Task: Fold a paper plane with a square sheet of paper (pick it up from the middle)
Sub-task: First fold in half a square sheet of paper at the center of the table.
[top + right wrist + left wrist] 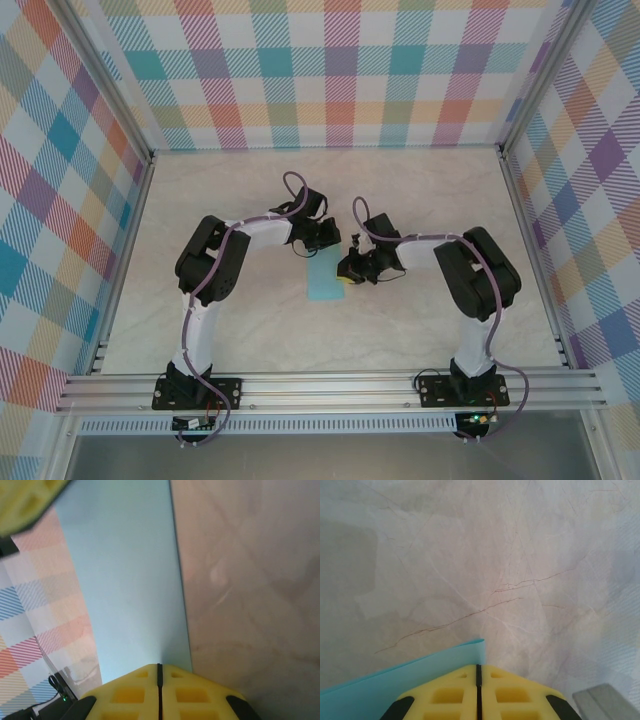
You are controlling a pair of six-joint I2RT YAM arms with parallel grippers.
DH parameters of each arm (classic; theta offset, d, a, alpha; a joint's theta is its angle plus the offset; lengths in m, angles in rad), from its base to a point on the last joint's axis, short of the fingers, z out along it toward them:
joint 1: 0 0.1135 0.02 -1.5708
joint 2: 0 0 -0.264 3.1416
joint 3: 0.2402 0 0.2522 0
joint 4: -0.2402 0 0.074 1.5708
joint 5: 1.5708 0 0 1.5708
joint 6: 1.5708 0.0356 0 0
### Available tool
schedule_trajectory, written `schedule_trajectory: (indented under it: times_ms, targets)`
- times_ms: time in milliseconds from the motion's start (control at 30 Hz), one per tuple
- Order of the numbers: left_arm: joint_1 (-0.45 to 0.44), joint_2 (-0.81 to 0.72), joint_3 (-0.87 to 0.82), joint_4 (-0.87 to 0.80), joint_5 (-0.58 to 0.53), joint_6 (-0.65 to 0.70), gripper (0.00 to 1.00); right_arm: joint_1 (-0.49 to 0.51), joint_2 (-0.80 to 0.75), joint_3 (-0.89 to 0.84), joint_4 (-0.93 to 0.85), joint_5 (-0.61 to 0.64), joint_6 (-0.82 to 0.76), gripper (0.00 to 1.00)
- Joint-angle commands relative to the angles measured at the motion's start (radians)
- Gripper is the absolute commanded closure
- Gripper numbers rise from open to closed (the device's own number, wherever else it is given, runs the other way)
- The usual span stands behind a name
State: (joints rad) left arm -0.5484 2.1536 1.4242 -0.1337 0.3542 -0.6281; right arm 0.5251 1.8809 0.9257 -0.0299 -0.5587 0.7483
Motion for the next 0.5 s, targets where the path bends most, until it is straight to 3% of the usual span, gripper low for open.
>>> schedule_trajectory:
  times_ms: [0, 467]
  targets:
    - [-0.001, 0.055, 0.009, -0.055, -0.06, 0.025, 0.91, 0.037, -0.029, -0.069, -0.101, -0.023, 0.025, 0.93]
    - [-0.001, 0.057, 0.009, -0.057, -0.055, 0.028, 0.91, 0.065, -0.118, -0.199, -0.112, -0.019, 0.056, 0.93]
